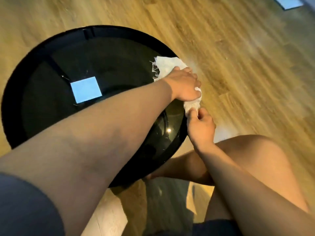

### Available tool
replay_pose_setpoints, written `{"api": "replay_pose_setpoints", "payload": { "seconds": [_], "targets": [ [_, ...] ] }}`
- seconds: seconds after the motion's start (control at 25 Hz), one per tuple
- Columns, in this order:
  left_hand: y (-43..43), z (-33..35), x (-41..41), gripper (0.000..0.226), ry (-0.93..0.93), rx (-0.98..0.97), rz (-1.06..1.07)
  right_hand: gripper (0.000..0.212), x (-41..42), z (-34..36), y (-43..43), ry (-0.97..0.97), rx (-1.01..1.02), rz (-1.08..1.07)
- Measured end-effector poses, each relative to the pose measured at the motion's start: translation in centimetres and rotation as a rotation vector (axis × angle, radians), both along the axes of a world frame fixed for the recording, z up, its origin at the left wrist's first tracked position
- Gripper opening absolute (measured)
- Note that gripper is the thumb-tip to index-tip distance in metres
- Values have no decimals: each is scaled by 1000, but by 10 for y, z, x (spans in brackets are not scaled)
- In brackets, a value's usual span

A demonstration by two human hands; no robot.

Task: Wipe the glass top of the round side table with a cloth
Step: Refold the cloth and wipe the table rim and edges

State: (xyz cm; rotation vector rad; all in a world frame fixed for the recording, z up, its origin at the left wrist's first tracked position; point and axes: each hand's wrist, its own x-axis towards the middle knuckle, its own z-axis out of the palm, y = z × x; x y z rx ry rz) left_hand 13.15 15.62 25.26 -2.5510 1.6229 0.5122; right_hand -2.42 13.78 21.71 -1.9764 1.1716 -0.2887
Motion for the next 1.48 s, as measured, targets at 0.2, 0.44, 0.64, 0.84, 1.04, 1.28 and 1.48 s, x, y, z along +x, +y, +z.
{"api": "replay_pose_setpoints", "payload": {
  "seconds": [0.2, 0.44, 0.64, 0.84, 1.04, 1.28, 1.48],
  "targets": [
    [46, 5, -65, 48, 75, -31, -116, 22, -45, 10, 51, -20, 48, -40],
    [133, 15, -139, 38, 117, 8, -135, 33, -95, 10, 139, 6, 443, -66],
    [259, 23, -172, 24, 306, -132, 211, 20, -118, -5, 224, -89, 665, 229],
    [386, 76, -184, 17, 561, -769, 1110, 31, -100, 79, 302, -116, 569, 882],
    [389, 102, -201, 62, 1023, -1132, 1260, 28, -54, 104, 237, -229, 670, 690],
    [327, 74, -225, 24, 1092, -884, 1313, 27, -59, 136, 130, -28, 598, 984],
    [319, 57, -241, 37, 1315, -878, 1249, 18, -53, 173, 75, 71, 372, 989]
  ]
}}
